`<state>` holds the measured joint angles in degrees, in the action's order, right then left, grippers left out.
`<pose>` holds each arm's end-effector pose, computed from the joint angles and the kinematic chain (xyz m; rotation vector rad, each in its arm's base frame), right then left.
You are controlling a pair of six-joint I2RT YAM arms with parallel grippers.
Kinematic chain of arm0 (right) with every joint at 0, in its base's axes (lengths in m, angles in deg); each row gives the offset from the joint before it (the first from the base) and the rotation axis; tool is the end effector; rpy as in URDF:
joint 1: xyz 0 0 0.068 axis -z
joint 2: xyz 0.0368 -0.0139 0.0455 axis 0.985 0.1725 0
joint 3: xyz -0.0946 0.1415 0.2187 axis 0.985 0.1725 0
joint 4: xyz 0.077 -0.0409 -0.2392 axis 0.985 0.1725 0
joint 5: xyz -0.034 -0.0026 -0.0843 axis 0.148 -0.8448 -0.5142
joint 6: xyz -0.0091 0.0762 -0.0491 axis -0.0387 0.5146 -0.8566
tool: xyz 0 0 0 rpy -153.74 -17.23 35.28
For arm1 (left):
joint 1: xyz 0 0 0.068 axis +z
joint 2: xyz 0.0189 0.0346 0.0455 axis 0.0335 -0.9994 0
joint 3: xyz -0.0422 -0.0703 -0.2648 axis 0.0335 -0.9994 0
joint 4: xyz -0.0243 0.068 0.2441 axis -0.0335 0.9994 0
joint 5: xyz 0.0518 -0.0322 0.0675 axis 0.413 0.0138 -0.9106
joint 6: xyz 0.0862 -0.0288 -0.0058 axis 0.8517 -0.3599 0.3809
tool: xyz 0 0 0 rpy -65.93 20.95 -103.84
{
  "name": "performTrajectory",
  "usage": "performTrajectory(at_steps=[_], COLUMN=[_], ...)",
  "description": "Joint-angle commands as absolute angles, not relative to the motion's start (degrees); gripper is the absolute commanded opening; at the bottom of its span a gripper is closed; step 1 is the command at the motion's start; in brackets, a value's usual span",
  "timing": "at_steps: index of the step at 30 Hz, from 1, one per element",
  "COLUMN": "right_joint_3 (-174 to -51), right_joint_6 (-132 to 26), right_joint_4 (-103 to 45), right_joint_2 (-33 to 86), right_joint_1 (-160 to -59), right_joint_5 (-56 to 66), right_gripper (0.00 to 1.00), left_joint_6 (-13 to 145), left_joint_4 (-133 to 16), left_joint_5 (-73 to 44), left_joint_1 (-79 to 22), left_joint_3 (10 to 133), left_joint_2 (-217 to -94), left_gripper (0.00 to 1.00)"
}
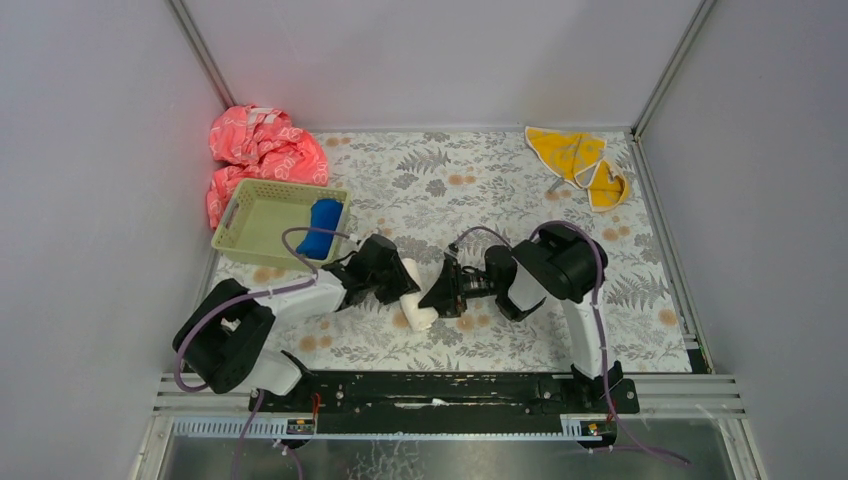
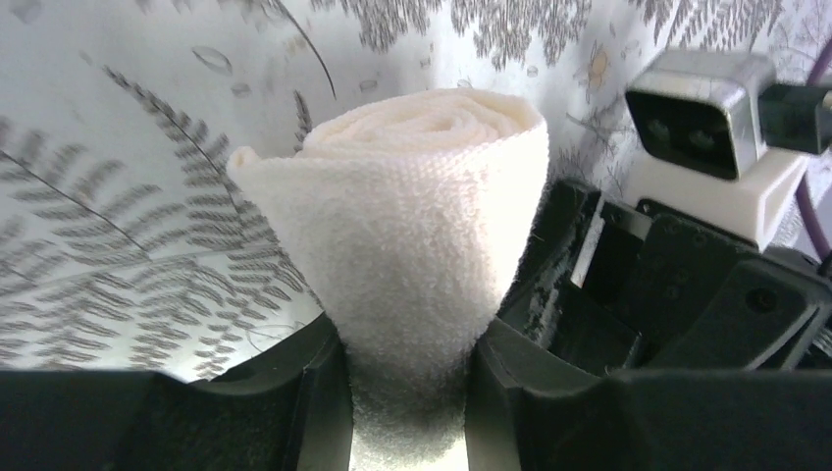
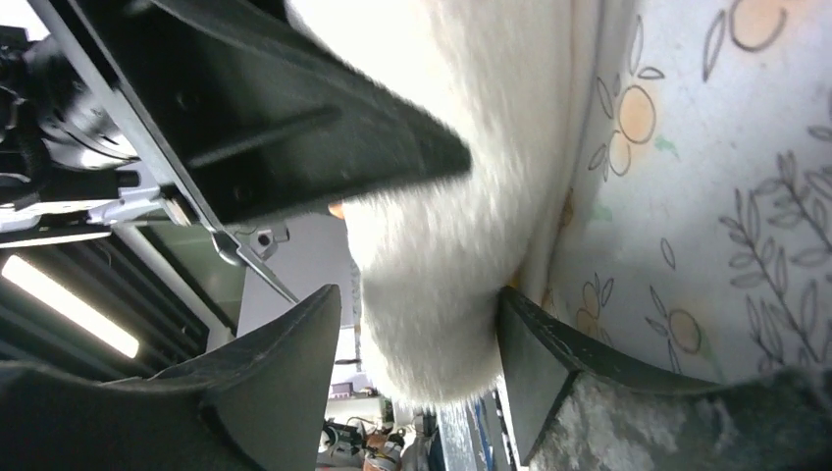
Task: Roll the towels
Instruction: Pick up the towel at the center of the board.
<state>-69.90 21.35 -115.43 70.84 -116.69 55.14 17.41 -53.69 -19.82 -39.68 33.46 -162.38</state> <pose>0.2329 0.2593 0.0792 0.1625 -2.2681 -2.1421 0.2221 -0.1776 0.1226 -0.4792 2.5858 -0.7500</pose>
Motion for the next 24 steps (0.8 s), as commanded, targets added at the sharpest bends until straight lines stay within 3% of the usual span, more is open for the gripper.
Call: performTrajectory(at_steps=[1,6,14,24], right_joint_3=[-68.2,-69.2,-79.9,-82.8], right_joint_6=[14.2,2.3,-29.4,-41.3], right_joint_4=[-97.6,-80.7,-34.5,-20.9], right_joint_2=[63.4,54.0,39.6,31.4], right_joint_1=[-115.6,-114.2,-112.5,-112.2], right_joint_5=[52.3,51.9,40.3,33.1], right_gripper=[0.67,0.74,0.79,0.79], left_joint_6=[25.0,37.3,56.7,77.2], left_joint_4=[-45.4,-36.8,-25.0,-16.3], left_joint_5=[-23.6,-24.2,-22.1,-17.4], left_joint_1=[-35.8,-28.4,-12.7,4.4], left_joint_3=[38.6,47.3,66.4,82.2], left_joint_2=[-160.7,-158.2,-159.5,-174.0], left_gripper=[0.25,0.25,0.26,0.29])
